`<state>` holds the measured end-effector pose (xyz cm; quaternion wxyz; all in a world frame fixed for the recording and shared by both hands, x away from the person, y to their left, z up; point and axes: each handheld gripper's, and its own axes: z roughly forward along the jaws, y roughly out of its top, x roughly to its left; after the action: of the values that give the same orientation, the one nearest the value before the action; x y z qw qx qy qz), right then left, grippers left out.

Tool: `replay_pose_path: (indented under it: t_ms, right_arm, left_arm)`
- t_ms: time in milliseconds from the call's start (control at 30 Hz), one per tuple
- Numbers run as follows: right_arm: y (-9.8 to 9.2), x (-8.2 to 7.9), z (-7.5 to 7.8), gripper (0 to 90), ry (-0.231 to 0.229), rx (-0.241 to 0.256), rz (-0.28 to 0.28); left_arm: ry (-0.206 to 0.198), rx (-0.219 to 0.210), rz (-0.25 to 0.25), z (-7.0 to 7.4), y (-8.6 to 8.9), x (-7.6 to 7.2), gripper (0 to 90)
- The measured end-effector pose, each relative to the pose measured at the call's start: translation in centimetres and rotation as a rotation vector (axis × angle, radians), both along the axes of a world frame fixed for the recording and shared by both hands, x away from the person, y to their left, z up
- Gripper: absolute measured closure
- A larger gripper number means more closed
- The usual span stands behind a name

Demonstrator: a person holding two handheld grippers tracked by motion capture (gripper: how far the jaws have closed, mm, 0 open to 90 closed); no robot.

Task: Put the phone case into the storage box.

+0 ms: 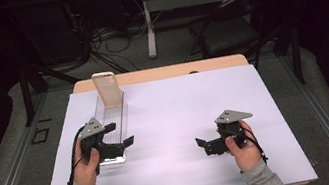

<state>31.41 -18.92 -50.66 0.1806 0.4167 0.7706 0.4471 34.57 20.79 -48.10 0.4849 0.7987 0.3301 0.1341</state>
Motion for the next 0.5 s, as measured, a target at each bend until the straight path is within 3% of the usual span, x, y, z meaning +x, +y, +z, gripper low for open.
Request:
replay_pose_path:
  t_ms: [500]
  right_arm:
    - [0.04,-0.06,-0.37,0.0,0.001,-0.009,0.0]
  left_arm:
    - [0.0,-0.002,0.004,-0.26,0.24,-0.14,13.4]
